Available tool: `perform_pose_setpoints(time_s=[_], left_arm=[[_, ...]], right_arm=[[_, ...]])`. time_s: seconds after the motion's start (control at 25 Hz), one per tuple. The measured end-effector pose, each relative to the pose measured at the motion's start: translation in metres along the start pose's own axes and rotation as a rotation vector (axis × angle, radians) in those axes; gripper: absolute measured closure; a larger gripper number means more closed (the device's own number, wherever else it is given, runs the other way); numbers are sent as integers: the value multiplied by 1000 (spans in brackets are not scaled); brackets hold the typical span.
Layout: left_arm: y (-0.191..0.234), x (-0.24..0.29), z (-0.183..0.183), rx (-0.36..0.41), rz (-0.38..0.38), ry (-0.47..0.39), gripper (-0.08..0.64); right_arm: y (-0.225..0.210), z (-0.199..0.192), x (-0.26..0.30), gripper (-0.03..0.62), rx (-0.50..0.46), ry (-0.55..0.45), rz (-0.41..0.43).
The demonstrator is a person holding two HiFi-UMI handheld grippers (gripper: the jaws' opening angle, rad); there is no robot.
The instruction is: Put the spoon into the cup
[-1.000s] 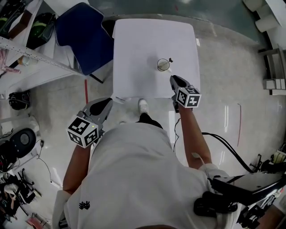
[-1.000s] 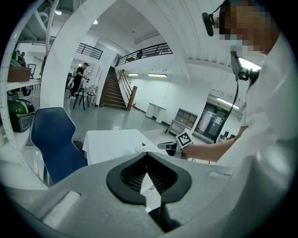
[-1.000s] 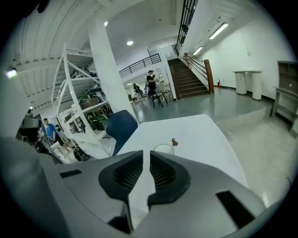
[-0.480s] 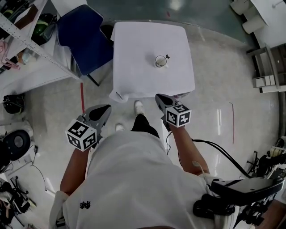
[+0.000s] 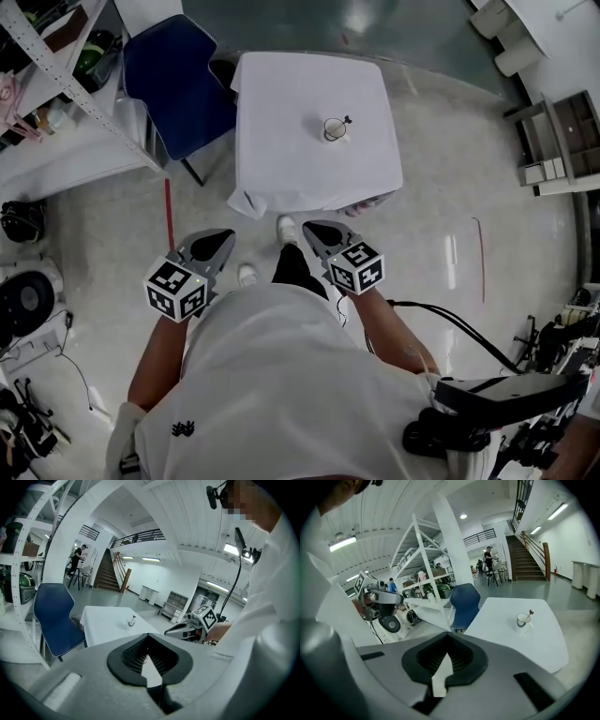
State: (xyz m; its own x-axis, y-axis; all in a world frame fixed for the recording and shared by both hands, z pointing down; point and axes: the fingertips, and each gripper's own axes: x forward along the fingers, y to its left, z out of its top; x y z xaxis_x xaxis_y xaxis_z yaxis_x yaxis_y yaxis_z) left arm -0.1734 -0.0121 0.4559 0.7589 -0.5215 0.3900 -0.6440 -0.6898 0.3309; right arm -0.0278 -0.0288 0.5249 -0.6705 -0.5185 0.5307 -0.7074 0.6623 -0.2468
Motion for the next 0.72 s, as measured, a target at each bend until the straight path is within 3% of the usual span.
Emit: perform_pose_setpoints(time_s=[0.32, 0.72], left_arm=[[-11, -14, -14, 9, -18, 2, 552], [-20, -31, -22, 13, -6, -2, 552]], right_arm=[[40, 1, 0, 583, -168, 39, 11], [61, 3, -2, 584, -198, 34, 33]])
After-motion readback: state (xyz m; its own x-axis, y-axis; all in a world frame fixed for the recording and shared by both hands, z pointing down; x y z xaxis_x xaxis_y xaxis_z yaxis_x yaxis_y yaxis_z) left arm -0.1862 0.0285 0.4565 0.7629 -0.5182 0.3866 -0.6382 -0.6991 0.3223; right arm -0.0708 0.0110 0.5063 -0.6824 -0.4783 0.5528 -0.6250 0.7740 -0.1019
